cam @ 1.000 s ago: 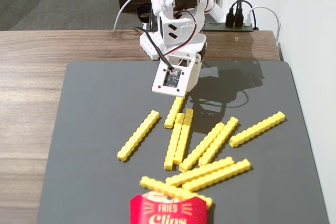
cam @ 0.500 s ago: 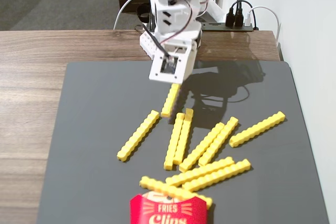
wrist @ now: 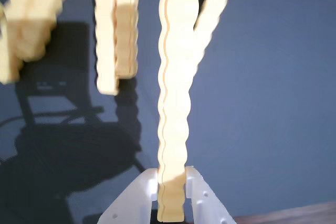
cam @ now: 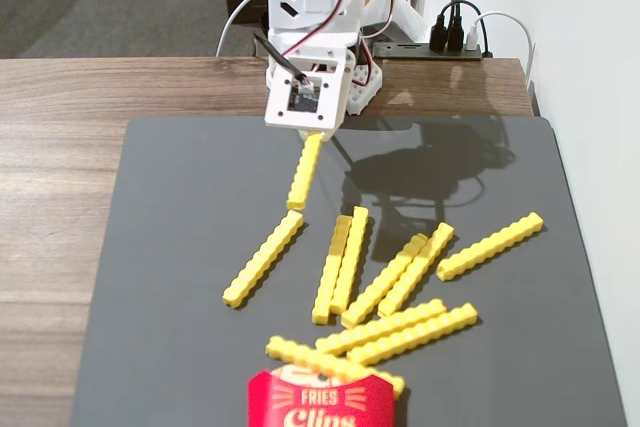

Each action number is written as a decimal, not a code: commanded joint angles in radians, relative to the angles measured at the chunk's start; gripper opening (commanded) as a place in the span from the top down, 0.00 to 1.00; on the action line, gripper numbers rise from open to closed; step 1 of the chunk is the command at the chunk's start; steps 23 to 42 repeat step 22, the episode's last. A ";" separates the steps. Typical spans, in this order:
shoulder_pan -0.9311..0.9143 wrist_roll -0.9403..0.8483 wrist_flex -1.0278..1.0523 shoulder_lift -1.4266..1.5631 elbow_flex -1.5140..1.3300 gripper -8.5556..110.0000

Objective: Grab a fry

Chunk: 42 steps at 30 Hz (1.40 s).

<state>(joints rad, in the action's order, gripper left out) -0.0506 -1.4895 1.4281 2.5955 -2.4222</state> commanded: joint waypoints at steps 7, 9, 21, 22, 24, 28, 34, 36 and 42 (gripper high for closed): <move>0.044 -0.015 0.023 -0.153 0.267 0.92; 0.054 -0.008 0.037 -0.176 0.301 0.92; 0.037 -0.021 0.060 -0.218 0.344 0.92; 0.035 -0.023 0.060 -0.218 0.341 0.92; 0.035 -0.023 0.060 -0.218 0.341 0.92; 0.035 -0.023 0.060 -0.218 0.341 0.92; 0.035 -0.023 0.060 -0.218 0.341 0.92; 0.035 -0.023 0.060 -0.218 0.341 0.92; 0.035 -0.023 0.060 -0.218 0.341 0.92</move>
